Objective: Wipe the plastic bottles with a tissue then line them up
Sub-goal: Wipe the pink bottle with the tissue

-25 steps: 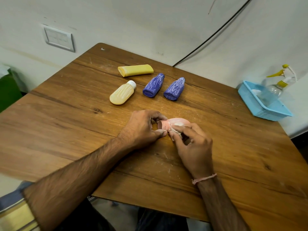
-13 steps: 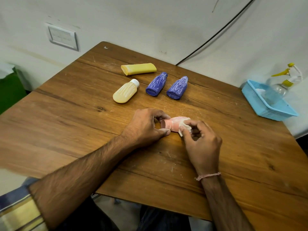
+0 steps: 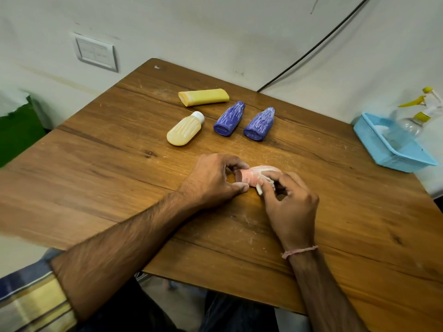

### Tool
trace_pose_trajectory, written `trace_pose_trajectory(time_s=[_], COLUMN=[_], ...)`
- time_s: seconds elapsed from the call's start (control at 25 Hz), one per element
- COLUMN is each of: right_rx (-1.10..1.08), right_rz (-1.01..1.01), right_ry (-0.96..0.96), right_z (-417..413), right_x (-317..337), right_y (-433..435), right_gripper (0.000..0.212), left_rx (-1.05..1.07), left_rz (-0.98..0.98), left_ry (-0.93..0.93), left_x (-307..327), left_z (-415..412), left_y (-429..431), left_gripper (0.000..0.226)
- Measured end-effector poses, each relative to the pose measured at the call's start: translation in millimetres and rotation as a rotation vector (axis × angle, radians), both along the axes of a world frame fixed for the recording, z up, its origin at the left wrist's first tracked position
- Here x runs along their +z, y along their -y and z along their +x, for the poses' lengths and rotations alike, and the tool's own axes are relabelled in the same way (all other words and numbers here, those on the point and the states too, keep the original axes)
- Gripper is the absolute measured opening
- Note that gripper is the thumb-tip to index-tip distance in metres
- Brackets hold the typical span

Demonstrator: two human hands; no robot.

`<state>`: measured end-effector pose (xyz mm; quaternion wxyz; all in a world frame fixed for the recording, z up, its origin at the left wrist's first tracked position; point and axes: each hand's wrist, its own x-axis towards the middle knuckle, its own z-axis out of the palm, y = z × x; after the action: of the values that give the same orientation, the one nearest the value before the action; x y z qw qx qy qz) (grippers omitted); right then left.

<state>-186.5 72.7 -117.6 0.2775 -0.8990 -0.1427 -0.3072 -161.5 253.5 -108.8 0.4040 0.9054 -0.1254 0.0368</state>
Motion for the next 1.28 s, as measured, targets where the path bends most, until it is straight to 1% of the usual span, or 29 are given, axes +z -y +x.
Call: trace_pose_trajectory(time_s=[0.08, 0.2, 0.24, 0.32, 0.36, 0.4, 0.48, 0.52, 0.6, 0.64, 0.76, 0.8, 0.88, 0.92, 1.04, 1.08, 1.16, 1.2, 1.28], right_rx=[0.079, -0.066, -0.035, 0.131, 0.155, 0.107, -0.022, -0.007, 0.126, 0.163, 0.053, 0.084, 0.233, 0.245, 0.049, 0.083, 0.219, 0.208, 0.006], right_rz=[-0.064, 0.088, 0.071, -0.051, -0.078, -0.061, 0.04, 0.032, -0.074, -0.094, 0.004, -0.015, -0.118, -0.13, -0.004, -0.027, -0.131, -0.134, -0.012], right_ry=[0.008, 0.009, 0.002, -0.013, -0.021, -0.021, -0.003, 0.007, 0.012, 0.011, 0.037, 0.033, 0.013, 0.008, 0.013, 0.011, 0.006, 0.008, 0.005], right_z=[-2.1, 1.7, 2.0, -1.6, -3.7, -3.7, -1.2, -1.0, -3.8, -5.0, -0.6, -0.3, -4.7, -6.2, 1.1, 1.6, -3.6, -5.1, -0.1], right_x=[-2.0, 1.1, 1.3, -1.3, -1.8, -1.4, 1.1, 0.7, -2.3, -3.4, -1.2, -1.1, -3.2, -4.2, -2.5, -2.4, -4.1, -4.7, -3.8], right_y=[-1.0, 1.8, 2.3, -1.3, -3.1, -3.1, -1.9, -1.9, -5.4, -7.0, -5.4, -5.3, -8.9, -9.8, -5.0, -4.8, -9.2, -10.1, -6.4], right_gripper=[0.019, 0.018, 0.019, 0.021, 0.023, 0.025, 0.026, 0.025, 0.024, 0.024, 0.028, 0.029, 0.03, 0.03, 0.028, 0.027, 0.027, 0.027, 0.026], left_rx=[-0.008, -0.02, -0.021, -0.027, -0.033, -0.04, -0.049, -0.05, -0.049, -0.048, -0.051, -0.046, -0.036, -0.033, -0.033, -0.028, -0.028, -0.033, -0.04], left_rz=[-0.002, 0.018, 0.018, 0.003, -0.002, 0.003, 0.027, 0.028, 0.01, 0.005, 0.003, -0.011, -0.038, -0.046, -0.052, -0.054, -0.062, -0.066, -0.061], left_ry=[0.009, 0.006, 0.012, 0.034, 0.04, 0.04, 0.037, 0.041, 0.043, 0.041, 0.034, 0.036, 0.037, 0.03, 0.013, 0.014, 0.025, 0.027, 0.031], left_x=[0.8, 1.2, 1.4, 1.3, 0.8, 0.6, 0.4, 0.3, 0.0, -0.2, 0.5, 1.1, 1.3, 0.7, 0.7, 1.4, 1.4, 0.9, -1.2], left_z=[0.0, -0.4, -0.8, -1.4, -1.4, -1.5, -2.0, -2.1, -1.7, -1.6, -3.5, -4.2, -4.3, -3.6, -3.8, -4.7, -4.8, -3.9, -3.1], left_y=[-0.2, 1.3, 1.0, 0.2, 0.3, 0.9, 1.0, 0.3, -0.5, -0.6, 0.6, 0.3, -0.6, -0.5, 0.3, -0.3, -1.0, -1.0, 0.0], left_gripper=[0.044, 0.044, 0.043, 0.04, 0.039, 0.038, 0.038, 0.037, 0.034, 0.032, 0.034, 0.033, 0.029, 0.029, 0.034, 0.034, 0.031, 0.031, 0.035])
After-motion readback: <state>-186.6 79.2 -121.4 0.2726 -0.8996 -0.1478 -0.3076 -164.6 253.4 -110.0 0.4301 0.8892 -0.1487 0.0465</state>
